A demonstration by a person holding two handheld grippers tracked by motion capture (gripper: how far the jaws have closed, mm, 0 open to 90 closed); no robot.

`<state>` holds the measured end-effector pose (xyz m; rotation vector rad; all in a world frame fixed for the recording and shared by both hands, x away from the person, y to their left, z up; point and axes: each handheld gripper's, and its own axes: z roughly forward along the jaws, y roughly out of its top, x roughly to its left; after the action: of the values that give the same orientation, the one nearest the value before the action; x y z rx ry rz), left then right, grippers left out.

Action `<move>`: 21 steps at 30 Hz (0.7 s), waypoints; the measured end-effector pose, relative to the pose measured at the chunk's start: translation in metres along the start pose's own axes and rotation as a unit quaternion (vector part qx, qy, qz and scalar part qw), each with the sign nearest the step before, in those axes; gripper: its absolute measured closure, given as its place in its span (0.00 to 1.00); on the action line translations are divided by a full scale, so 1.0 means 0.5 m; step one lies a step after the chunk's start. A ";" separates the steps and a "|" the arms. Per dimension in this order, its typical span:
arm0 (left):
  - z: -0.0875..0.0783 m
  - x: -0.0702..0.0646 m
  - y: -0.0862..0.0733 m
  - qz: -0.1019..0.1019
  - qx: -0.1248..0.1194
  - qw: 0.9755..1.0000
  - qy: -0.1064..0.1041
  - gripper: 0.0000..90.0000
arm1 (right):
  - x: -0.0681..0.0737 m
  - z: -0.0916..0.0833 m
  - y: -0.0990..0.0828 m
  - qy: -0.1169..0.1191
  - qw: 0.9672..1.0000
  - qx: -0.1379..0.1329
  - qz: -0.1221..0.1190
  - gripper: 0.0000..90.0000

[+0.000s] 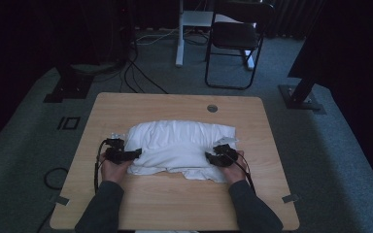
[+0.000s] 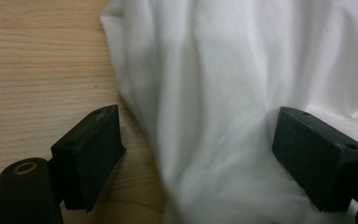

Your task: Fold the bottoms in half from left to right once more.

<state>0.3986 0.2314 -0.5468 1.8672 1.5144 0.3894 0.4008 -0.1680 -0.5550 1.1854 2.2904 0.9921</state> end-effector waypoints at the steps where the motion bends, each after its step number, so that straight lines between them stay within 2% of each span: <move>1: 0.000 -0.005 -0.001 0.007 0.002 1.000 0.003 0.19 | 0.001 0.000 -0.001 -0.001 1.000 -0.001 0.001 0.60; 2: -0.002 -0.017 -0.003 0.018 0.009 1.000 0.007 0.26 | 0.002 0.000 -0.001 -0.002 1.000 -0.001 0.002 0.60; 7: -0.007 -0.029 -0.004 0.017 0.019 1.000 -0.001 0.58 | 0.002 0.000 -0.003 -0.003 1.000 -0.005 0.002 0.60; 8: -0.008 -0.029 -0.004 0.020 0.022 1.000 -0.002 0.58 | 0.002 0.000 -0.003 -0.003 1.000 -0.006 0.002 0.60; 9: -0.009 -0.029 -0.004 0.020 0.024 1.000 -0.003 0.67 | 0.002 0.000 -0.003 -0.003 1.000 -0.006 0.002 0.60; 11: -0.009 -0.028 -0.005 0.021 0.026 0.999 -0.006 0.78 | 0.002 0.000 -0.004 -0.003 1.000 -0.006 0.002 0.60; 12: -0.009 -0.029 -0.008 0.028 0.023 0.999 -0.010 0.78 | 0.002 0.000 -0.004 -0.004 1.000 -0.007 0.002 0.60; 13: -0.009 -0.030 -0.009 0.031 0.020 0.999 -0.012 0.84 | 0.002 0.000 -0.004 -0.004 1.000 -0.007 0.002 0.60; 14: -0.011 -0.029 -0.008 0.031 0.016 0.999 -0.013 0.89 | 0.003 0.000 -0.004 -0.004 1.000 -0.007 0.003 0.60; 16: -0.012 -0.023 -0.007 0.023 0.011 0.999 -0.020 0.91 | 0.003 0.000 -0.004 -0.004 1.000 -0.007 0.003 0.60; 17: -0.024 -0.009 -0.004 0.004 -0.007 0.999 -0.033 0.92 | 0.002 -0.001 -0.004 -0.003 1.000 -0.007 0.003 0.60; 18: -0.024 -0.009 -0.004 0.004 -0.007 0.999 -0.033 0.92 | 0.002 -0.001 -0.004 -0.003 1.000 -0.007 0.003 0.60; 19: -0.044 0.001 0.003 -0.015 -0.035 0.998 -0.045 0.92 | 0.002 -0.001 -0.004 -0.003 1.000 -0.006 0.003 0.60; 20: -0.044 0.001 0.003 -0.015 -0.035 0.998 -0.045 0.93 | 0.002 -0.001 -0.004 -0.003 1.000 -0.006 0.003 0.60; 21: -0.064 0.003 0.012 -0.012 -0.056 0.997 -0.049 0.93 | 0.001 -0.001 -0.004 -0.002 1.000 -0.006 0.003 0.60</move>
<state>0.3837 0.2425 -0.5200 1.7537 1.4200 0.3586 0.3989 -0.1684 -0.5560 1.1887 2.2765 1.0036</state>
